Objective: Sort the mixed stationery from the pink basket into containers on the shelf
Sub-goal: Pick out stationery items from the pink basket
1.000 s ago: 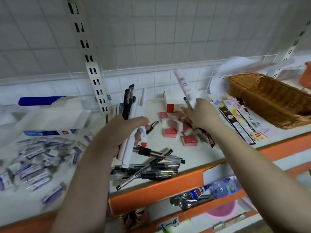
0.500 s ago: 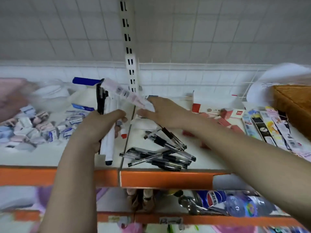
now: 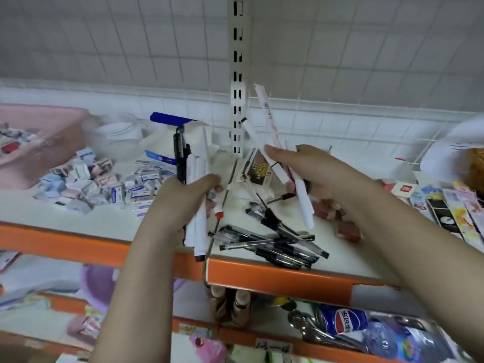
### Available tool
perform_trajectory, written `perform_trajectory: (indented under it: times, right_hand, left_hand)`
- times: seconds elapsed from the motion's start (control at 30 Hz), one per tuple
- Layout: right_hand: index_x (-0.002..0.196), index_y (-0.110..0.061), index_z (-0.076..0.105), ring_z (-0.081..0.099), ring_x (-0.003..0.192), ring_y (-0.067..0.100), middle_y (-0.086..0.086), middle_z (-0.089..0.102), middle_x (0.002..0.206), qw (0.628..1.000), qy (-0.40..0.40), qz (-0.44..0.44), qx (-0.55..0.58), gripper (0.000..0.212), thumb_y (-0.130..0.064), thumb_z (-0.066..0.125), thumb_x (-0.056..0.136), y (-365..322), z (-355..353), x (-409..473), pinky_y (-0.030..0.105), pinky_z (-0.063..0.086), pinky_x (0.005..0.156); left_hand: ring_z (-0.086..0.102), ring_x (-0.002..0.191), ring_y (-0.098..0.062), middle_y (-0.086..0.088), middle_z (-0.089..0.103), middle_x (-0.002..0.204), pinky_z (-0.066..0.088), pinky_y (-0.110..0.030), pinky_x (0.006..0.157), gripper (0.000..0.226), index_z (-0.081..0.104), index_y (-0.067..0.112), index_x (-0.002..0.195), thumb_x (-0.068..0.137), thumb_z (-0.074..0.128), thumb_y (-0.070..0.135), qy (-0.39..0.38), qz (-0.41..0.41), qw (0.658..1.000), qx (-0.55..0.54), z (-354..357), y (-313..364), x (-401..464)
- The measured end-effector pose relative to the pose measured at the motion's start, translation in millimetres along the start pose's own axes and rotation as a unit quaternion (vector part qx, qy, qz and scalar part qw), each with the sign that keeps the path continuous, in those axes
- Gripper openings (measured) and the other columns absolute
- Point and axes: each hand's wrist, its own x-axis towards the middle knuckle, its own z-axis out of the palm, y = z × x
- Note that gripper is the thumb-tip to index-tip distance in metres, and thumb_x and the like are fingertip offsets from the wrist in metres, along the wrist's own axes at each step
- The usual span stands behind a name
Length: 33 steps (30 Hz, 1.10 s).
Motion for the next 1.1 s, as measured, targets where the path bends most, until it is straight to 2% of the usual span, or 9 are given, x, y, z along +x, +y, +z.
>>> perform_trajectory:
  times: [0.17,0.3,0.47,0.67,0.8,0.87,0.93,1.03,1.1]
  right_hand:
    - [0.080,-0.014,0.063,0.044,0.043,0.011,-0.003,0.052,0.055,0.999,-0.001,-0.032,-0.043,0.031,-0.044,0.068,0.079,6,-22,-34,0.023,0.038,0.045]
    - [0.070,-0.013,0.059,0.043,0.041,0.013,-0.002,0.049,0.047,0.988,0.134,-0.064,-0.043,0.024,-0.029,0.066,0.086,24,-53,-59,0.021,0.037,0.043]
    - [0.093,-0.008,0.069,0.042,0.042,0.010,0.003,0.053,0.057,0.969,0.233,-0.024,0.075,0.013,-0.013,0.057,0.090,49,-84,-86,0.018,0.034,0.036]
    - [0.063,-0.012,0.056,0.044,0.048,0.020,0.005,0.051,0.051,0.947,0.302,-0.014,0.105,0.042,-0.052,0.067,0.063,73,-116,-136,0.024,0.034,0.045]
    - [0.067,-0.008,0.063,0.055,0.045,0.017,0.005,0.057,0.052,0.928,0.321,-0.037,0.188,0.030,-0.036,0.068,0.059,95,-155,-184,0.023,0.046,0.044]
    - [0.079,0.007,0.065,0.060,0.060,0.034,0.026,0.058,0.069,0.930,0.324,-0.040,0.172,0.056,-0.042,0.073,0.052,105,-178,-205,0.034,0.052,0.054]
    - [0.090,0.018,0.057,0.058,0.060,0.036,0.029,0.054,0.074,0.929,0.334,-0.039,0.157,0.072,-0.042,0.076,0.056,117,-203,-226,0.037,0.052,0.061]
    - [0.069,-0.002,0.052,0.049,0.041,0.017,0.007,0.046,0.048,0.900,0.387,-0.050,0.193,0.033,-0.027,0.069,0.082,141,-251,-252,0.023,0.042,0.045]
    - [0.075,-0.007,0.053,0.050,0.054,0.024,0.011,0.045,0.058,0.880,0.411,-0.059,0.231,0.028,-0.029,0.070,0.082,154,-291,-270,0.029,0.039,0.052]
  left_hand:
    - [0.046,0.040,-0.008,-0.001,0.057,0.056,0.044,-0.019,0.044,0.020,0.065,0.010,0.074,0.079,0.074,0.027,-0.091,0.006,0.993,-0.070,67,21,5]
    - [0.047,0.043,-0.009,0.004,0.058,0.053,0.041,-0.024,0.053,0.021,0.071,0.010,0.072,0.077,0.075,0.029,-0.137,0.013,0.989,-0.048,105,18,10]
    - [0.046,0.041,-0.010,0.002,0.055,0.048,0.040,-0.022,0.052,0.021,0.071,0.011,0.064,0.083,0.066,0.018,-0.235,0.005,0.972,0.013,144,12,-7]
    - [0.046,0.041,-0.010,0.004,0.063,0.052,0.042,-0.019,0.050,0.010,0.070,0.012,0.084,0.085,0.067,0.021,-0.445,0.023,0.892,0.080,209,6,-59]
    - [0.050,0.044,-0.015,-0.010,0.068,0.065,0.048,-0.031,0.058,0.021,0.072,0.018,0.076,0.075,0.073,0.039,-0.505,0.101,0.837,0.186,256,3,-89]
    - [0.052,0.044,-0.013,-0.005,0.064,0.058,0.049,-0.033,0.061,0.030,0.070,0.017,0.083,0.072,0.076,0.044,-0.509,0.140,0.817,0.230,283,1,-107]
    - [0.054,0.044,-0.012,-0.001,0.060,0.052,0.050,-0.029,0.058,0.026,0.069,0.016,0.082,0.073,0.077,0.039,-0.502,0.164,0.816,0.235,314,-2,-129]
    - [0.054,0.045,-0.012,-0.003,0.061,0.052,0.050,-0.032,0.060,0.029,0.067,0.015,0.081,0.071,0.078,0.040,-0.465,0.136,0.847,0.219,365,-11,-158]
    - [0.050,0.043,-0.012,-0.004,0.065,0.060,0.043,-0.031,0.056,0.023,0.068,0.018,0.080,0.074,0.076,0.039,-0.462,0.077,0.871,0.149,401,-9,-175]
